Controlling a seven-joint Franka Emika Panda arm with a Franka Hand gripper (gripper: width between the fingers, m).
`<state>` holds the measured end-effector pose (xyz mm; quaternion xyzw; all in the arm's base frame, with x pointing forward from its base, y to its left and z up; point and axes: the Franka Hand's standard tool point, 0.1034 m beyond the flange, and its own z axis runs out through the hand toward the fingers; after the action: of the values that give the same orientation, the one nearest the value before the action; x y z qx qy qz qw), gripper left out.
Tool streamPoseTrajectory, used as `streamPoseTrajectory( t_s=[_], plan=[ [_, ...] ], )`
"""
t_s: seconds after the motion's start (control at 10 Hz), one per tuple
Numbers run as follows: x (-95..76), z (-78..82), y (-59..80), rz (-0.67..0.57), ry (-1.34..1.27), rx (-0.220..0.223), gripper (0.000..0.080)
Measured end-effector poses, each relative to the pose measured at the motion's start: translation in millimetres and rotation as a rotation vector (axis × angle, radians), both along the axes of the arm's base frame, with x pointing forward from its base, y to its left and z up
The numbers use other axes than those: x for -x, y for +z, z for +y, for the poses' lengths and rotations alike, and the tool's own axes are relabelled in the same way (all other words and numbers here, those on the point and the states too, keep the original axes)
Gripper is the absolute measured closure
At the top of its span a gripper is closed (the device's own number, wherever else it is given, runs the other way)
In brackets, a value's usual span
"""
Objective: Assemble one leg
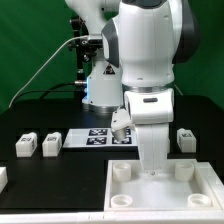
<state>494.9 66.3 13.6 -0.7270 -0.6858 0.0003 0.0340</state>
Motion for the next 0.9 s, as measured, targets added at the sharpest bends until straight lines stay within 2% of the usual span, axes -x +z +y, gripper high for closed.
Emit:
streamPoseTrajectory(
  t_s=[0.1,0.2,0.3,0.7,0.8,0.9],
  plan=[
    [0.0,-0.1,0.0,0.0,0.0,0.0,0.0211],
    [0.0,-0.1,0.0,0.0,0.0,0.0,0.0211],
    [0.0,-0.2,0.0,0.0,0.0,0.0,0.0163],
    [-0.5,-1.3,1.0,0.0,-0.002,0.001,0.0151],
    [-3.2,-4.9,11.7,-0.002,-0.009,0.008,0.0151],
    [-3.7,-1.3,23.8,-0.011,-0.052,0.014,0.0151]
  ],
)
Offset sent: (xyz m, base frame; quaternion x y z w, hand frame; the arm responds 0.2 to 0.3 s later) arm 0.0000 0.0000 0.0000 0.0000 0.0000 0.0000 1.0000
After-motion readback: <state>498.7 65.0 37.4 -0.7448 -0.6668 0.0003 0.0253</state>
